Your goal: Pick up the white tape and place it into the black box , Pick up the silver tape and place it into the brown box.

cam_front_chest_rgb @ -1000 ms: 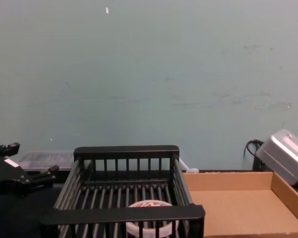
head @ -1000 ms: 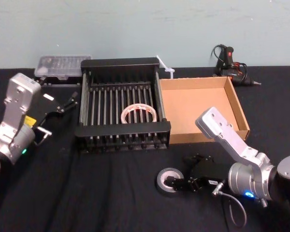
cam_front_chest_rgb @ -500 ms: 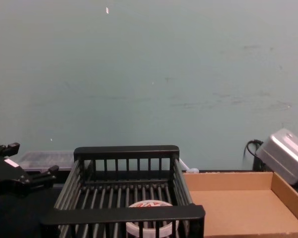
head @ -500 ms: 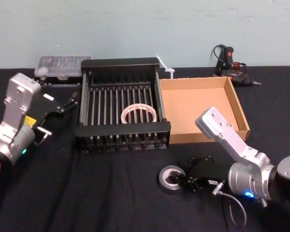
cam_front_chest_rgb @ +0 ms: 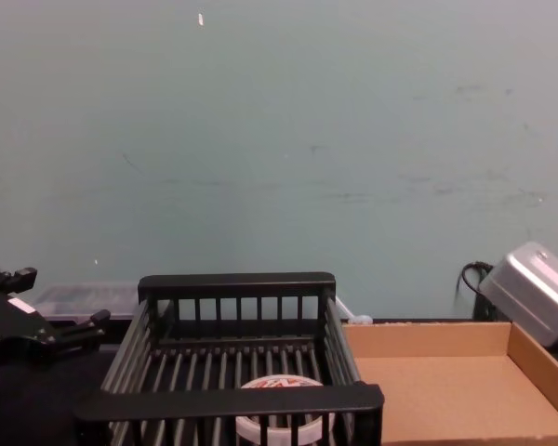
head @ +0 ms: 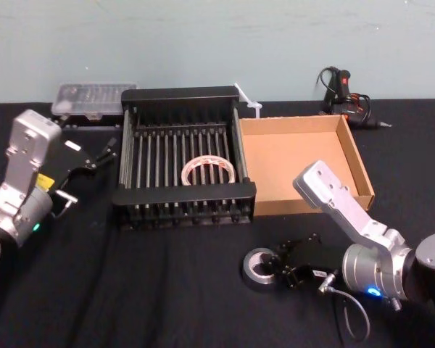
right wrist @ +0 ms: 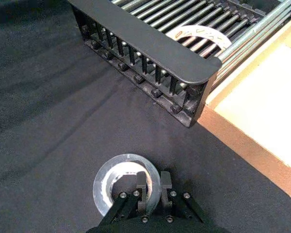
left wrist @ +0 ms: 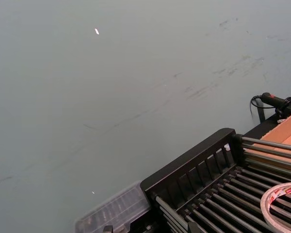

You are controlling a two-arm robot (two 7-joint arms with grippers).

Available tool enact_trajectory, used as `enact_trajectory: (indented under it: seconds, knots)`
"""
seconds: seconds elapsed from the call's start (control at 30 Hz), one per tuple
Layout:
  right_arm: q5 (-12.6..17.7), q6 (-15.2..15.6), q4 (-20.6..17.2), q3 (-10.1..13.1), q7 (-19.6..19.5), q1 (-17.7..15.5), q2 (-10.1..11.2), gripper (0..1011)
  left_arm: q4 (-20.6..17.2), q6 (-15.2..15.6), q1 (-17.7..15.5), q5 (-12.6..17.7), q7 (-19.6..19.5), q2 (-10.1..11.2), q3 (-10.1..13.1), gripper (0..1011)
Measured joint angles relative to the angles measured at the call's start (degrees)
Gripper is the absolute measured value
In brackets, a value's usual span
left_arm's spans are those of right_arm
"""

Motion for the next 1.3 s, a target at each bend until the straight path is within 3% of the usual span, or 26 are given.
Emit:
enact_trajectory:
  seconds: [0.37, 0.8, 1.07, 1.3]
  knots:
    - [0.19, -0.28, -0.75, 0.62, 0.05, -0.42, 0.23, 176, 0.00, 0.00, 0.00, 0.00, 0.00, 0.00, 0.00, 1001]
    - [2.12, -1.98, -2.71, 5.89, -2.99, -0.75, 0.19, 176, 0.00, 0.00, 0.00, 0.00, 0.00, 0.00, 0.00, 1002]
    - [1.78, -3.23, -0.65, 9.21, -6.82, 1.32, -2.02, 176, 0.00, 0.00, 0.00, 0.00, 0.00, 0.00, 0.00, 1001]
    - [-0.18, -3.91, 2.95, 10.53, -9.68, 4.10, -4.68, 176, 0.00, 0.00, 0.00, 0.00, 0.00, 0.00, 0.00, 1001]
